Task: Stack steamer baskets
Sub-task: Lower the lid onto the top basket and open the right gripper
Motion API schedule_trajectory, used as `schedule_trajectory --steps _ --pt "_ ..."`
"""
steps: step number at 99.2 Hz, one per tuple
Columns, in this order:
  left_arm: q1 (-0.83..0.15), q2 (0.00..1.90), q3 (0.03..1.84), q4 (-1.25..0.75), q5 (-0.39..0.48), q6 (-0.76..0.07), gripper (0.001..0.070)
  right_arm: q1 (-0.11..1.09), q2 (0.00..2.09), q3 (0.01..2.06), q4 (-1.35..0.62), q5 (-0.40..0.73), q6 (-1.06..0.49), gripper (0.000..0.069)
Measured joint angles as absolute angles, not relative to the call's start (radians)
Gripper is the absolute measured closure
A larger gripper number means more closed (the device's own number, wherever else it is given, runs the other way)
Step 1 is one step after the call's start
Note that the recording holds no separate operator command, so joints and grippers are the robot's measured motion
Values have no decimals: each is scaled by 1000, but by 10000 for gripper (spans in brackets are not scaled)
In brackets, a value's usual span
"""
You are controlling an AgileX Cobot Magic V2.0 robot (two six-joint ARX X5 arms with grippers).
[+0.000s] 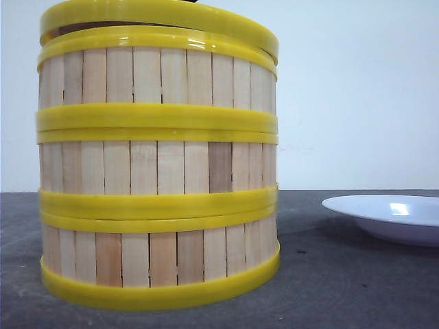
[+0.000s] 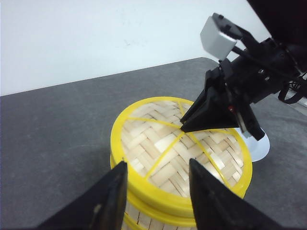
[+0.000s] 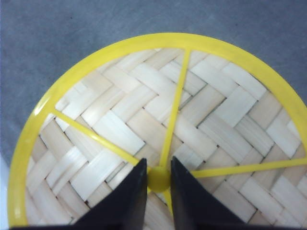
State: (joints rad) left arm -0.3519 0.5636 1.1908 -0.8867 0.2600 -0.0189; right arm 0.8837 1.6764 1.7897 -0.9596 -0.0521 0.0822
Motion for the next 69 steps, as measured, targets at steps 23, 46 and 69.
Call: schedule_trajectory --steps 23,46,69 --pt "-352 564 1191 -894 260 -19 476 884 1696 1790 -962 -54 82 636" --pt "-352 564 1191 -909 260 -19 476 884 1696 1790 -976 -56 82 636" --pt "-352 564 1191 -909 260 -19 476 884 1696 1790 -974 -52 81 474"
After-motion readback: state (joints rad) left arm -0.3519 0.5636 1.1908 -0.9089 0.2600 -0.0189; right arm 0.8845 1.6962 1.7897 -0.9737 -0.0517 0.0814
